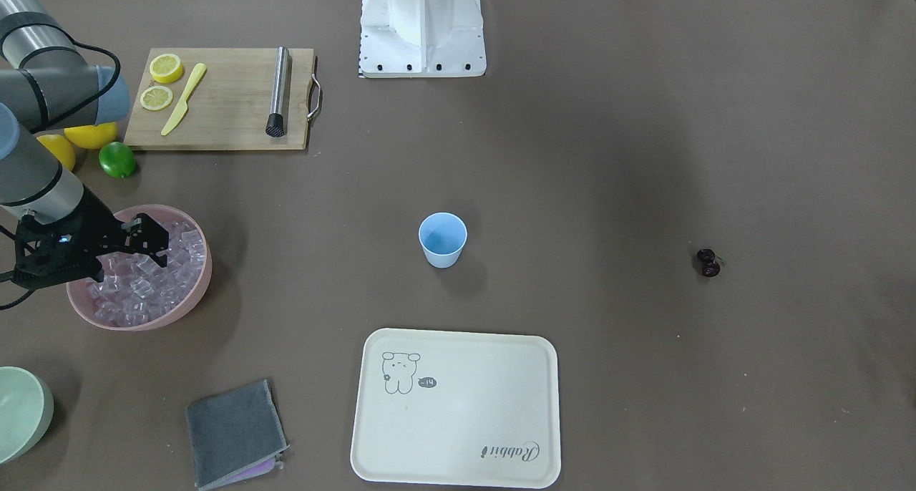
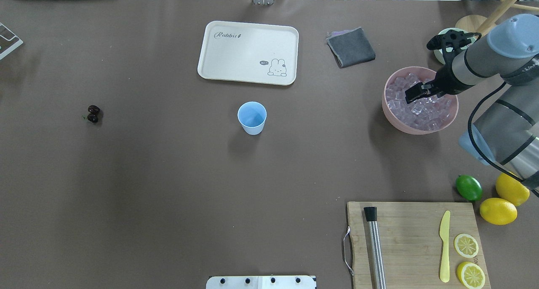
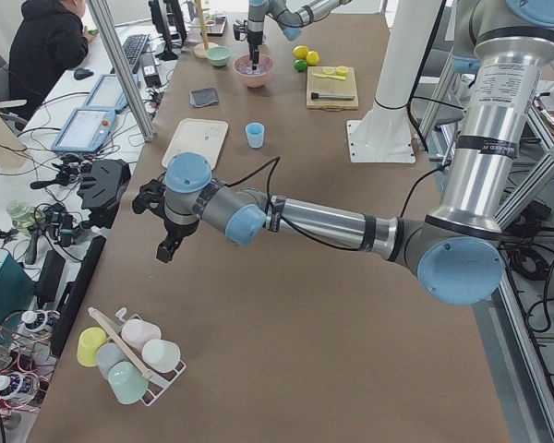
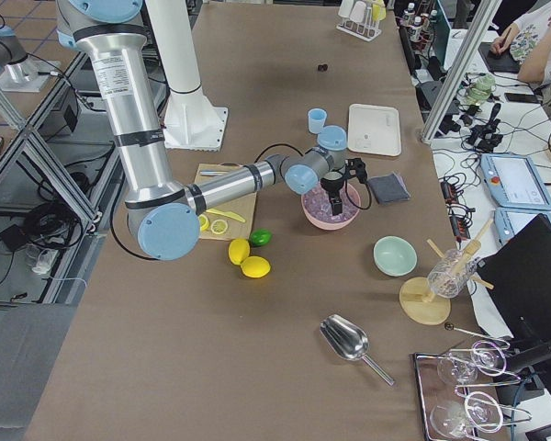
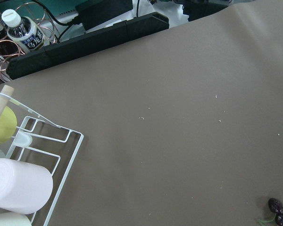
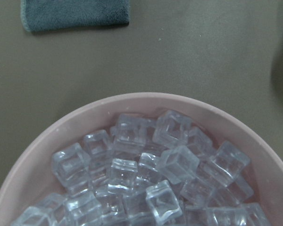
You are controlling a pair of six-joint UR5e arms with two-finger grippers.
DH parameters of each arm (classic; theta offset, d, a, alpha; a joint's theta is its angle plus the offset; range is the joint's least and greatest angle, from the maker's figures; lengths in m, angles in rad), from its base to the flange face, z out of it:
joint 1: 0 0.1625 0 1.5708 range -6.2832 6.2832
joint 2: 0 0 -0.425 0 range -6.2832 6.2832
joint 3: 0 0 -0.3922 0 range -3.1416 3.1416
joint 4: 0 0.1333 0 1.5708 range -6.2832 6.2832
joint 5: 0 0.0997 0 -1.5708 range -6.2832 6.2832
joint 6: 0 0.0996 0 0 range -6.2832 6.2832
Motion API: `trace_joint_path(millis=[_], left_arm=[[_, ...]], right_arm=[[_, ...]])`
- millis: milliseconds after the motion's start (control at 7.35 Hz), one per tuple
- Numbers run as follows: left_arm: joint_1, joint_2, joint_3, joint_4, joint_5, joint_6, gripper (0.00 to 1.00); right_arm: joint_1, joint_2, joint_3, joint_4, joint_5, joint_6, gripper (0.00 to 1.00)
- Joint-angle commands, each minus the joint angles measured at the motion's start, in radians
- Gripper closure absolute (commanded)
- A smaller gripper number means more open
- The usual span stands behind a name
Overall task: Put ice and cherries in cup
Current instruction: 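Lower the right gripper into the bowl and grasp an ice cube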
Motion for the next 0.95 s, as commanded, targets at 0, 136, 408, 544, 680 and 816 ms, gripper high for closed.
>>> trace_joint_path(millis=[0,136,408,544,680,816], left_arm=[[0.009,-0.026,0.031,-0.002,-0.001,0.000,0.02],[0.010,-0.026,0.030,-0.002,-0.001,0.000,0.02],[0.012,-0.026,0.031,-0.003,-0.001,0.000,0.02],[0.012,-0.026,0.031,-0.003,-0.001,0.000,0.02],[0.021,-0.026,0.034,-0.024,-0.001,0.000,0.02],[0.029,-0.025,0.042,-0.032,-0.001,0.000,0.02]], right_arm=[[-0.023,0.001,0.000,0.007,-0.013,0.033,0.03],[-0.050,-0.004,-0.009,0.005,-0.054,0.034,0.04],[-0.052,-0.011,0.000,0.005,-0.066,0.035,0.04],[-0.052,-0.010,0.001,0.005,-0.066,0.035,0.09],[-0.052,-0.011,-0.002,0.005,-0.066,0.035,0.28],[-0.052,-0.011,-0.002,0.005,-0.064,0.034,0.44]])
